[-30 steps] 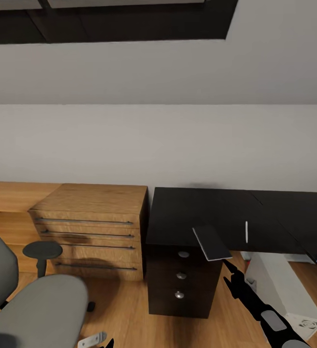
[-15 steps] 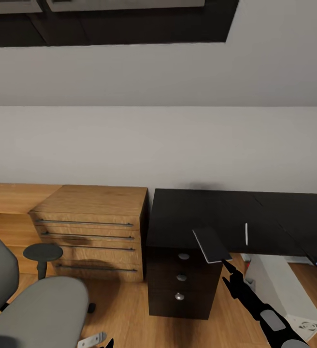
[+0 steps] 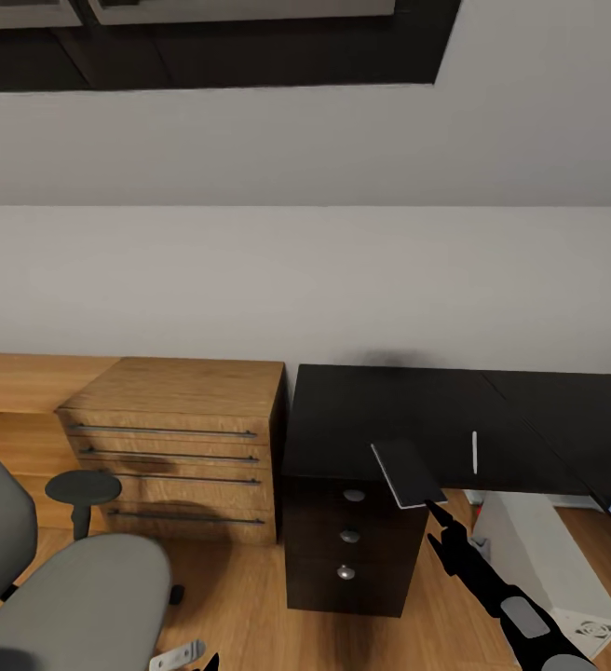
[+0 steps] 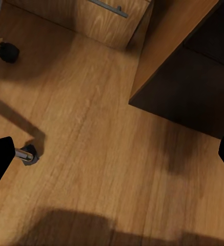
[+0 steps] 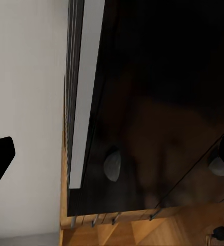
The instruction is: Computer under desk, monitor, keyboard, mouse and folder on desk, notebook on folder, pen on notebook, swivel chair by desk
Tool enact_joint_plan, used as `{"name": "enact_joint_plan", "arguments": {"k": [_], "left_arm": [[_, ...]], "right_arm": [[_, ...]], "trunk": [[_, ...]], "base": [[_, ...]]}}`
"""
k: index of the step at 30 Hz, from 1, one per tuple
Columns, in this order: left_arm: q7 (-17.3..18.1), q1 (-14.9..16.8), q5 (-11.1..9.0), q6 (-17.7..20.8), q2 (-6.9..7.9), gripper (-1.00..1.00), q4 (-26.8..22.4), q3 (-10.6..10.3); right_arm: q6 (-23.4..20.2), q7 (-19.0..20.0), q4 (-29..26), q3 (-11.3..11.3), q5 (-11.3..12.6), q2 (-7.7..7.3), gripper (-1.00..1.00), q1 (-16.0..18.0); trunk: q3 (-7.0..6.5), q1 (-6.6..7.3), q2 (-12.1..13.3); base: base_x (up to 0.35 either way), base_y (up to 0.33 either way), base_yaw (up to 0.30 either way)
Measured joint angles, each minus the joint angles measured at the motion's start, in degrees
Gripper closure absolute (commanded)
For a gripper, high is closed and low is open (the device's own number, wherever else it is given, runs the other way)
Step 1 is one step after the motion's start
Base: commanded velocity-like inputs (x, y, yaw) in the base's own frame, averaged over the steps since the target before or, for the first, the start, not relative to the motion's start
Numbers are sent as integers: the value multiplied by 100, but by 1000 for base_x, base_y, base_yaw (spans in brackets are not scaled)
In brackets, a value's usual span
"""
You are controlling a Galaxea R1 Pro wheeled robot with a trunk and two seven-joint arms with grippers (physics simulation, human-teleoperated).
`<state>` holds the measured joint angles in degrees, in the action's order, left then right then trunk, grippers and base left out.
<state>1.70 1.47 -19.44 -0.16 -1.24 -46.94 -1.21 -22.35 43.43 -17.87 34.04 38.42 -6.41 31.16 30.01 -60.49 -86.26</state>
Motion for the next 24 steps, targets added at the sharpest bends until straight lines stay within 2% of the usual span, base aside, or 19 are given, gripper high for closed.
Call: {"name": "enact_joint_plan", "arguments": {"k": [4,13,24], "left_arm": [[4,0,0,0,0,-100,0,1],[1,0,0,0,0,-100,0,1],[-2,0,0,0,0,-100,0,1]], "right_arm": [[-2,-3,0,-4,0,0,-100,0],[-9,-3,3,-2,7,-7,-100,0],[-5,14,8,-8,9,3,-100,0]], "trunk": [[0,0,0],[0,1,0],[0,0,0]], "base": [[41,11,0],[175,45,0],[26,5,0]]}}
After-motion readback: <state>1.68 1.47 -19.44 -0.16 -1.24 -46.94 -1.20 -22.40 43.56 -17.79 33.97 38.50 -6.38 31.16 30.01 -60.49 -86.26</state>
